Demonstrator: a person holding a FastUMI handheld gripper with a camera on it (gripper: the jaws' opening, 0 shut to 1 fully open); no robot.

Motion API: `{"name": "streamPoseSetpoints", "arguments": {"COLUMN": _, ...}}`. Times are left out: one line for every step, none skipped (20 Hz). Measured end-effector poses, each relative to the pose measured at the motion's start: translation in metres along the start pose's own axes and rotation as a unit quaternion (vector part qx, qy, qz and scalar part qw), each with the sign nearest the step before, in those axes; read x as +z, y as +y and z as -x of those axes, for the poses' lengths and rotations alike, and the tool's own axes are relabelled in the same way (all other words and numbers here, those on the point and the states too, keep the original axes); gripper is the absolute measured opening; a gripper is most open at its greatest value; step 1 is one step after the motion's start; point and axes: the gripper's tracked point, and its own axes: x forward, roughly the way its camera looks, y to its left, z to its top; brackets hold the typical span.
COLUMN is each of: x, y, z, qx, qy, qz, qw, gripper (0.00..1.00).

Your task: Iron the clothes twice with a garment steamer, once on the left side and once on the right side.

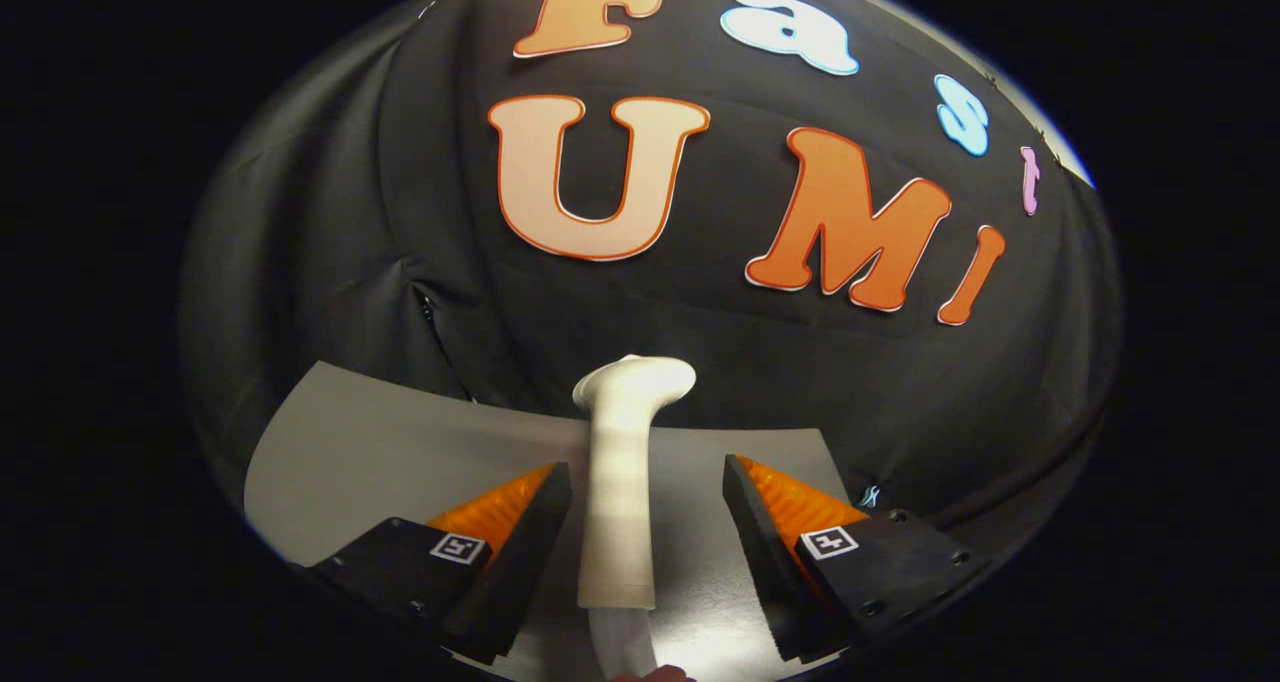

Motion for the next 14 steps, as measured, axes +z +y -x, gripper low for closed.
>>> {"name": "streamPoseSetpoints", "arguments": {"x": -0.004, "y": 0.001, "z": -0.002, "qx": 0.0, "qy": 0.012, "qz": 0.004, "qw": 1.0, "gripper": 0.98}}
{"name": "streamPoseSetpoints", "arguments": {"x": -0.006, "y": 0.0, "z": -0.006, "qx": -0.002, "qy": 0.022, "qz": 0.007, "qw": 1.0, "gripper": 0.98}}
{"name": "streamPoseSetpoints", "arguments": {"x": -0.009, "y": -0.001, "z": -0.007, "qx": -0.003, "qy": 0.034, "qz": 0.008, "qw": 0.999, "gripper": 0.99}}
{"name": "streamPoseSetpoints", "arguments": {"x": -0.013, "y": -0.001, "z": -0.012, "qx": -0.006, "qy": 0.045, "qz": 0.008, "qw": 0.999, "gripper": 0.98}}
{"name": "streamPoseSetpoints", "arguments": {"x": -0.018, "y": -0.002, "z": -0.014, "qx": -0.006, "qy": 0.057, "qz": 0.009, "qw": 0.998, "gripper": 0.98}}
{"name": "streamPoseSetpoints", "arguments": {"x": -0.022, "y": 0.001, "z": -0.017, "qx": -0.002, "qy": 0.068, "qz": 0.012, "qw": 0.998, "gripper": 0.98}}
{"name": "streamPoseSetpoints", "arguments": {"x": -0.027, "y": -0.001, "z": -0.019, "qx": -0.004, "qy": 0.08, "qz": 0.016, "qw": 0.997, "gripper": 0.98}}
{"name": "streamPoseSetpoints", "arguments": {"x": -0.029, "y": -0.002, "z": -0.02, "qx": -0.008, "qy": 0.086, "qz": 0.02, "qw": 0.996, "gripper": 0.97}}
{"name": "streamPoseSetpoints", "arguments": {"x": -0.031, "y": -0.002, "z": -0.023, "qx": -0.01, "qy": 0.089, "qz": 0.023, "qw": 0.996, "gripper": 0.96}}
{"name": "streamPoseSetpoints", "arguments": {"x": -0.032, "y": -0.002, "z": -0.023, "qx": -0.013, "qy": 0.091, "qz": 0.025, "qw": 0.995, "gripper": 0.92}}
{"name": "streamPoseSetpoints", "arguments": {"x": -0.031, "y": -0.003, "z": -0.022, "qx": -0.019, "qy": 0.092, "qz": 0.026, "qw": 0.995, "gripper": 0.88}}
{"name": "streamPoseSetpoints", "arguments": {"x": -0.033, "y": -0.004, "z": -0.024, "qx": -0.019, "qy": 0.094, "qz": 0.029, "qw": 0.995, "gripper": 0.84}}
{"name": "streamPoseSetpoints", "arguments": {"x": -0.034, "y": -0.003, "z": -0.024, "qx": -0.018, "qy": 0.094, "qz": 0.031, "qw": 0.995, "gripper": 0.74}}
{"name": "streamPoseSetpoints", "arguments": {"x": -0.034, "y": -0.001, "z": -0.023, "qx": -0.016, "qy": 0.092, "qz": 0.033, "qw": 0.995, "gripper": 0.68}}
